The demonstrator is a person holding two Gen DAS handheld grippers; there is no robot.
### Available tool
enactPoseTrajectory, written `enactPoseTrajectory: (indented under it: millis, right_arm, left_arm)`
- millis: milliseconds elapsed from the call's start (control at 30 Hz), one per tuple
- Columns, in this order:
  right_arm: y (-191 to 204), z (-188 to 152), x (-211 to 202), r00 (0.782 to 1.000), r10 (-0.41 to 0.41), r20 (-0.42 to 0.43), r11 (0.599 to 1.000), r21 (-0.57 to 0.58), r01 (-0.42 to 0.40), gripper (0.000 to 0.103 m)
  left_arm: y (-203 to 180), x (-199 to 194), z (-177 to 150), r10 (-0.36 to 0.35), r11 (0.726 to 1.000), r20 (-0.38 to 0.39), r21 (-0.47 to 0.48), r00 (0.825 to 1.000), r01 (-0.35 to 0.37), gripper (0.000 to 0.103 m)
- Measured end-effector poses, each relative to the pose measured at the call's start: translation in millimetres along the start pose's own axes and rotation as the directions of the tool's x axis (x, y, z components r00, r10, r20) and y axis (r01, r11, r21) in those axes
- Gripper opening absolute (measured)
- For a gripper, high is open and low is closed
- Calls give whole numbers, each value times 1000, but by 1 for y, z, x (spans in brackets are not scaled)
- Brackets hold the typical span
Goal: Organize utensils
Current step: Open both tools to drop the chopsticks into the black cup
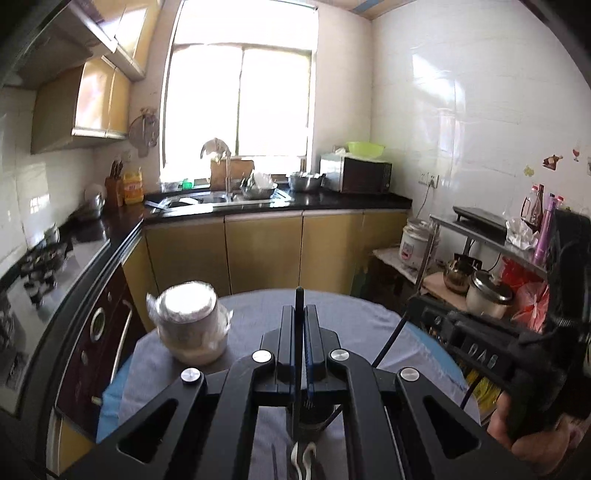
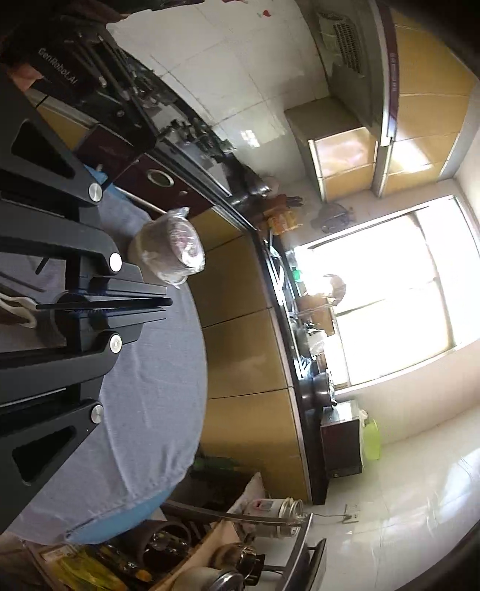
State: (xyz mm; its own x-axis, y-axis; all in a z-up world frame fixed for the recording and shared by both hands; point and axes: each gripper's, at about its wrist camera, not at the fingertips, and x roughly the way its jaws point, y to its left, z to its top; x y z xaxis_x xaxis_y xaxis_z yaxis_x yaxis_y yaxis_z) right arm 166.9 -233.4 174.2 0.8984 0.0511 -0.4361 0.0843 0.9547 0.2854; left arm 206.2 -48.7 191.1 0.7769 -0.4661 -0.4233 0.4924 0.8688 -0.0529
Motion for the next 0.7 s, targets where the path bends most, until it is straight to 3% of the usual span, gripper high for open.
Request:
enactPoseTrajectory:
  millis: [133,267,400,567,633,700]
  right_arm:
    - [-6,12,12,999,-18,27,999,27,18,5]
    - [-14,11,34,999,-33,14,998,49,32,5]
    - [-23,-7,63,997,-37,-64,998,40,40,5]
    - [-45,-37,85,986,4,-167,997,77,9,9]
    - [-53,-46,85,979,38,-198,994,104,-17,12]
    - [-58,-55,79,978,45,-201,993,115,-22,22]
  left_arm:
    - [-5,16,15,-10,1000,20,-1,1000,10,4]
    - [-4,46,8,-10,999,9,-38,1000,11,5]
    - [0,79,-18,-9,999,-78,-53,997,5,5]
    - [14,108,-52,-17,996,-216,-86,976,-2,5]
    - [20,100,-61,-35,994,-224,-105,974,11,12]
    - [26,80,-70,-29,994,-201,-108,979,7,47]
